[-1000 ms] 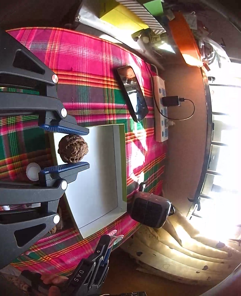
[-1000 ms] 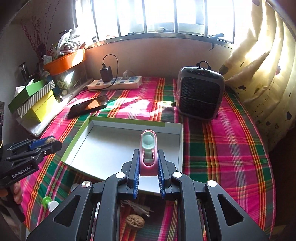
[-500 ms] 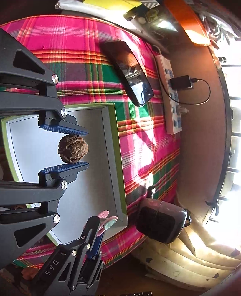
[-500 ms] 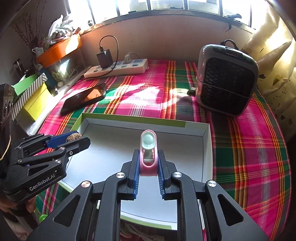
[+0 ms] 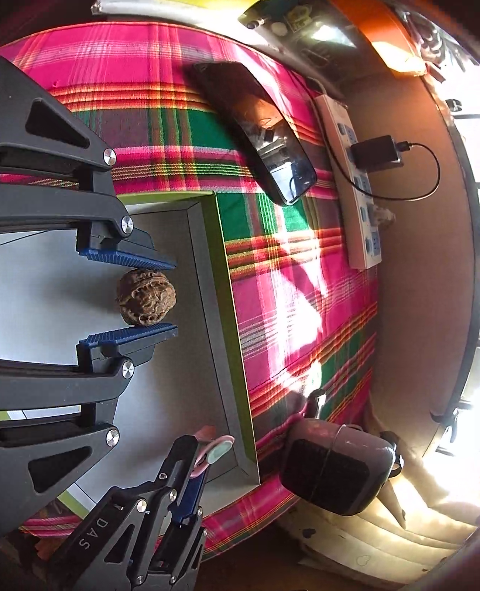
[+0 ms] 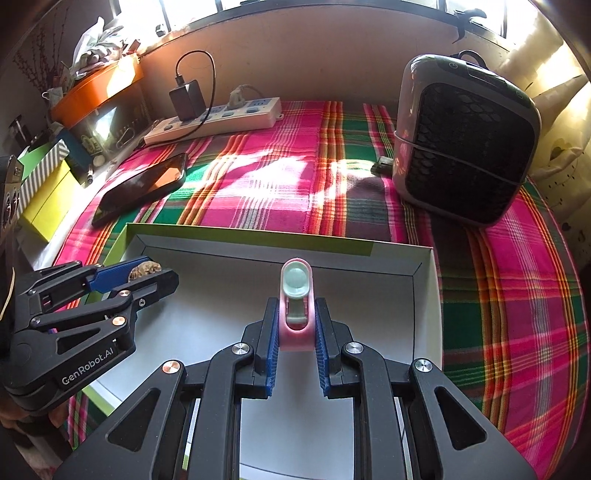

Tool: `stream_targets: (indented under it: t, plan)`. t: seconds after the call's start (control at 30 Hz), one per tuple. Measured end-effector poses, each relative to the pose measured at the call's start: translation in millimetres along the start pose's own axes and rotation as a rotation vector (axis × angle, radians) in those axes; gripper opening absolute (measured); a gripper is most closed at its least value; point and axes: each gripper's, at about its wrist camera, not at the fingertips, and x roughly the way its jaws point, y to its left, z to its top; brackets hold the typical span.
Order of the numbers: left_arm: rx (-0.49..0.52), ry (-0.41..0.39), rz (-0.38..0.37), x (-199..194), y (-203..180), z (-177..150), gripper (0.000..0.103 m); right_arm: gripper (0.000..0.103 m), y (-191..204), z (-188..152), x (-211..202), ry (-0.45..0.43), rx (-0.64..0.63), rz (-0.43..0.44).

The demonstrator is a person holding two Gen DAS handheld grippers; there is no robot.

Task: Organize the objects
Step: 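Carry walnut and pink clip into the green box tray and open both tools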

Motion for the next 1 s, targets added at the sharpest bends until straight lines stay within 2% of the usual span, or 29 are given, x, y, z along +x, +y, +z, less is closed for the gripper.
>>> stream_targets:
  t: [0.73,0.8,0.87,0.9,1.0]
  plan:
    - [0.029,-0.004,0.03,6.1,-3.8,2.6,0.029,0.019,0.2,-2.1,9.8,0.01,-0.007,-0.028]
    - [0.031,-0.004,0.021,5.9,-4.0,2.4,0.032,0.023,0.5,-2.2,9.2,0.012,-0.007,-0.027]
    - [0.033,-0.007,0.02,5.1,-4.2,1.8,0.036,0.034,0.5,-3.0,7.8,0.007,-0.007,-0.026]
    - [0.034,-0.009,0.026,4.4,-4.2,1.3,0.039,0.036,0.6,-3.3,6.9,0.005,-0.007,-0.027]
    - [0.031,-0.008,0.019,2.9,-3.5,-0.3,0.041,0.037,0.6,-4.4,4.1,-0.001,-0.005,-0.027]
